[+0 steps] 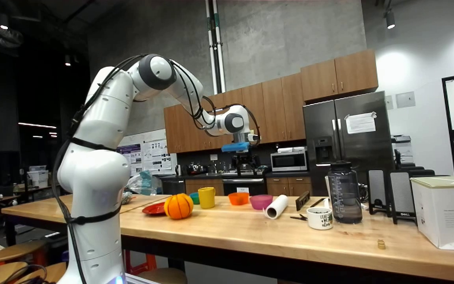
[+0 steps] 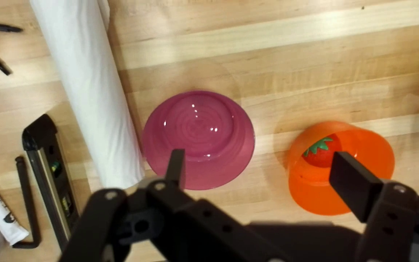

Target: Pour the contents in the purple bowl into the blue bowl.

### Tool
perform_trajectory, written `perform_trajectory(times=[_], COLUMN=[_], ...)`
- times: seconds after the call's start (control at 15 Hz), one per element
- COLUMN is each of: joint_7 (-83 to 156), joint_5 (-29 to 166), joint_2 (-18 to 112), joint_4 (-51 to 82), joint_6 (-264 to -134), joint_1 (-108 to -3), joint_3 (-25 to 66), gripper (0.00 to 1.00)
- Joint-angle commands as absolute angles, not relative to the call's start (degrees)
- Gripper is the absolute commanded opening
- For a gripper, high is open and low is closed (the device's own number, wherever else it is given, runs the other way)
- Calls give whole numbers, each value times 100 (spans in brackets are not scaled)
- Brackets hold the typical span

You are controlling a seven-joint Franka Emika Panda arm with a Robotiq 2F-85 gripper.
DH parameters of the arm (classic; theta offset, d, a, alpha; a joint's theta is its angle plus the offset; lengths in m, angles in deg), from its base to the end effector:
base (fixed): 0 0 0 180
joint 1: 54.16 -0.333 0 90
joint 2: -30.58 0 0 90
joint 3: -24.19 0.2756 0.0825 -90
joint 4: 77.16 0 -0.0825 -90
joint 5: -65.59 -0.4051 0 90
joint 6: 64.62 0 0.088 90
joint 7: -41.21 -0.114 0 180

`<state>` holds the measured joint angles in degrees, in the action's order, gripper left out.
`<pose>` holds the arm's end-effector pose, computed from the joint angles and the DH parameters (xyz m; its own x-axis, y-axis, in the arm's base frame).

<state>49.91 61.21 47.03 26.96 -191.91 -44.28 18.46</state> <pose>0.6263 -0.1692 0.3369 0.9800 -0.1569 0.1224 -0.1557 -0.9876 -0.0193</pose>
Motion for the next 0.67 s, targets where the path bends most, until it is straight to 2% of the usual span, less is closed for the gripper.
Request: perform_trajectory(times=[0.0, 0.6], joint_7=[5330, 5441], joint_5=[6282, 6358], joint_2=[4067, 3124], joint_4=[3290, 4342], joint_6=[-19045, -19174], joint_1=[-4512, -4881], joint_3=[1909, 2086], gripper=[100, 100])
